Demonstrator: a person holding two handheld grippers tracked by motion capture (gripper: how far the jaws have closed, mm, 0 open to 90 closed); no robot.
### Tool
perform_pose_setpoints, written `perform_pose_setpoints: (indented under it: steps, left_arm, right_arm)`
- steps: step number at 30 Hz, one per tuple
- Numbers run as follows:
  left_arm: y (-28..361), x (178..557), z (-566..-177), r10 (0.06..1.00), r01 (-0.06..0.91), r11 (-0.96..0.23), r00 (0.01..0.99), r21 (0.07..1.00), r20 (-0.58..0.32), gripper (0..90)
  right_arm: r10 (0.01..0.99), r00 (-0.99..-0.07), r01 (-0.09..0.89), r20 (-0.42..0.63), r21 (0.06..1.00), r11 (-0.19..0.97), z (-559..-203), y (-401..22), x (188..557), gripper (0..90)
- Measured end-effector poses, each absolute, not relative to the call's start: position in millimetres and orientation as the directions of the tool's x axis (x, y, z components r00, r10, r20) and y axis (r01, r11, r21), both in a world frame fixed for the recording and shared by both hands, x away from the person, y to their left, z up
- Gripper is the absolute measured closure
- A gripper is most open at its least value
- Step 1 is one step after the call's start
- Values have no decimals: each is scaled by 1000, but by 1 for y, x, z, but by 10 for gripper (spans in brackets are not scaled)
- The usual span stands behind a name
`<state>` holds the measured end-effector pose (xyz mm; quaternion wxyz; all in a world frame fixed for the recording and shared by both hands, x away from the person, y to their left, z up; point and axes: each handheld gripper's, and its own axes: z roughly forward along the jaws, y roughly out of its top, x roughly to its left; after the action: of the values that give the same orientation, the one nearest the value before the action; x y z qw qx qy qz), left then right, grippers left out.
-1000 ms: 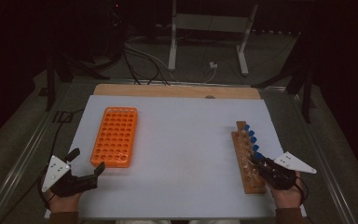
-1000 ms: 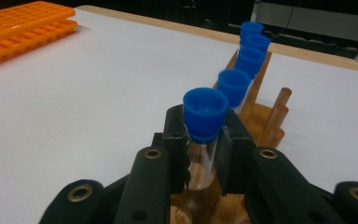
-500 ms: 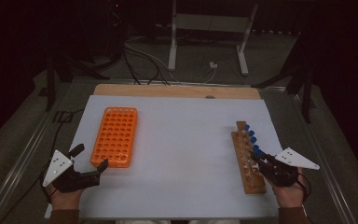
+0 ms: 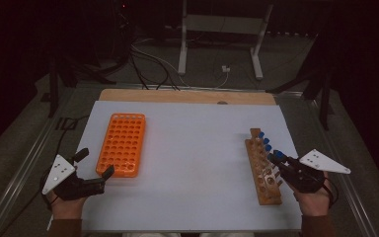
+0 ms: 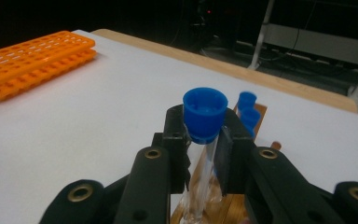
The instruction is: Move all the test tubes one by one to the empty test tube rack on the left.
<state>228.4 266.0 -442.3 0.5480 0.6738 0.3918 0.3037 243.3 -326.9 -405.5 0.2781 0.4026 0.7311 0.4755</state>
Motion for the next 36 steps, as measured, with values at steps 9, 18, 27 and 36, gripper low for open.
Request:
perform_pose_setpoints:
  steps: [9,18,27,36]
  left_arm:
    - [262,233,-438,850,194,-97,527,976,-20,22]
    - [247,241,-435,829,191,-113,558,975,-14,17]
    - [230,248,-431,809,195,-124,587,973,-15,15]
    - [210,254,-429,783,195,-135,621,971,-16,15]
  right_arm:
    - [851,-525,318,-27,921,225,-398,-320,246,767]
    - [818,-576,298,-20,926,232,-395,-294,255,767]
    - [779,-627,284,-14,927,246,-395,-261,264,767]
    - [726,-687,265,-11,927,265,-397,-220,270,767]
